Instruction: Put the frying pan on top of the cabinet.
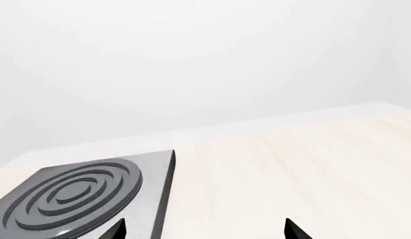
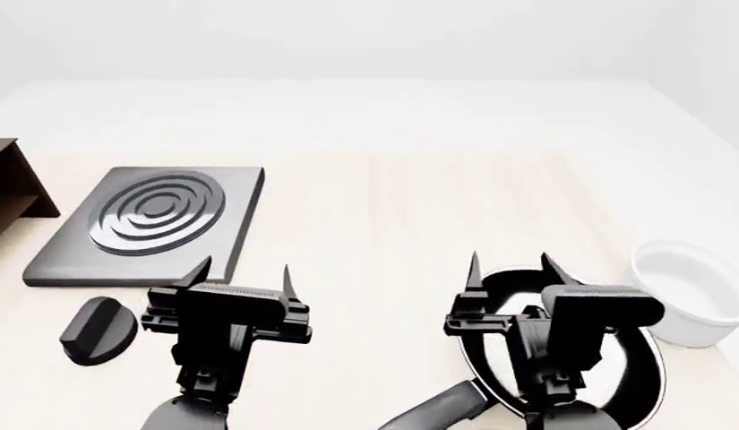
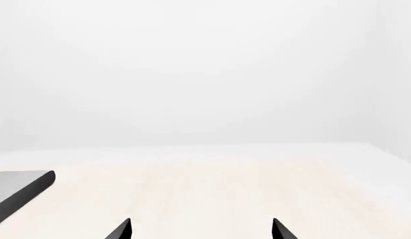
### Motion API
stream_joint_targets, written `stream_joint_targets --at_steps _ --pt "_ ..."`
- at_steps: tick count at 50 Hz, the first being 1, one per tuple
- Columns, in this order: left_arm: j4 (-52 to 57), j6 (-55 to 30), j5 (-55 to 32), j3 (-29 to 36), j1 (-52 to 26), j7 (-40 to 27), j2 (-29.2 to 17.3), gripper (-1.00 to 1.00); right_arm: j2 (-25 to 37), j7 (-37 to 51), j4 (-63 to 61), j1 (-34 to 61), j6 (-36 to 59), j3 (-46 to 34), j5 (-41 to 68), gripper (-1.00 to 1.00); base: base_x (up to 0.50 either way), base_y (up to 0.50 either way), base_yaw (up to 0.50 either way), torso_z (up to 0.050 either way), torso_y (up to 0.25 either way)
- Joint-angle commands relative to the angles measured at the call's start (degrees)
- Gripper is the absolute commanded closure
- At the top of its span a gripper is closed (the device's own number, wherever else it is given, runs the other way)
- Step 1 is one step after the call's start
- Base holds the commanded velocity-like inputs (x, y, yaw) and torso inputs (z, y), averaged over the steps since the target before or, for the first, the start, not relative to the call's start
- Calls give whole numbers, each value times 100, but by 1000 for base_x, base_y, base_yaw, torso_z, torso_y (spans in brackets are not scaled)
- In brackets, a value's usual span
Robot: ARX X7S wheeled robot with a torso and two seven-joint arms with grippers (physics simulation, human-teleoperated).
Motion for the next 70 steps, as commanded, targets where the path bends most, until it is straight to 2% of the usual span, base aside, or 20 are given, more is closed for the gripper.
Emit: stream_joint_targets --at_steps 1,5,11,16,20,24,26,27,30,35,39,42,44,45,47,51,70 --pt "-17 10 -72 -10 7 -30 -41 -100 20 977 267 230 60 459 -540 -100 0 0 0 0 0" --pt "52 11 -97 8 66 -20 -69 -100 109 1714 133 150 93 1102 -835 -100 0 0 0 0 0" --pt "55 43 -146 43 91 17 -98 -100 175 2154 -325 -170 144 1676 -906 -100 0 0 0 0 0" --pt "94 -53 -185 140 79 122 -163 -100 189 2268 -410 -162 231 1707 -972 -100 0 0 0 0 0" --pt "327 -297 -383 373 48 558 -341 -100 184 2275 -381 -166 183 1672 -974 -100 0 0 0 0 0" --pt "1037 -1172 -582 712 -227 997 -563 -100 194 2263 -269 -136 161 1604 -987 -100 0 0 0 0 0" --pt "1456 -2028 -939 823 -537 1327 -666 -100 199 2255 -262 -119 179 1606 -959 -100 0 0 0 0 0" --pt "1735 -2888 -1276 994 -953 1614 -750 -100 200 2258 -276 -97 208 1593 -959 -100 0 0 0 0 0" --pt "2107 -4924 -2218 871 -1606 2084 -605 -100 210 2253 -307 -107 207 1555 -968 -100 0 0 0 0 0" --pt "1920 -6113 -2850 1121 -2398 2612 -465 -100 224 2256 -345 -118 241 1537 -955 -100 0 0 0 0 0" --pt "1914 -6478 -3182 1177 -2626 2866 -403 -100 244 2265 -358 -112 273 1523 -959 -100 0 0 0 0 0" --pt "1799 -6742 -3481 1197 -2836 2890 -300 -100 246 2277 -349 -107 270 1502 -966 -100 0 0 0 0 0" --pt "1694 -6753 -3866 1180 -2937 2551 -299 -100 243 2282 -329 -103 254 1494 -960 -100 0 0 0 0 0" --pt "1517 -6759 -4474 1221 -3060 2206 -339 -100 236 2280 -291 -99 228 1469 -965 -100 0 0 0 0 0" --pt "1438 -6740 -4888 1294 -3143 1807 -367 -100 234 2280 -262 -91 211 1449 -964 -100 0 0 0 0 0" --pt "1198 -6483 -4740 1761 -3201 1777 -419 -100 247 2272 -281 -73 234 1423 -950 -100 0 0 0 0 0" --pt "224 -6141 -4365 2545 -3232 1489 -176 -100 294 2296 -374 -114 264 1399 -893 -100 0 0 0 0 0"
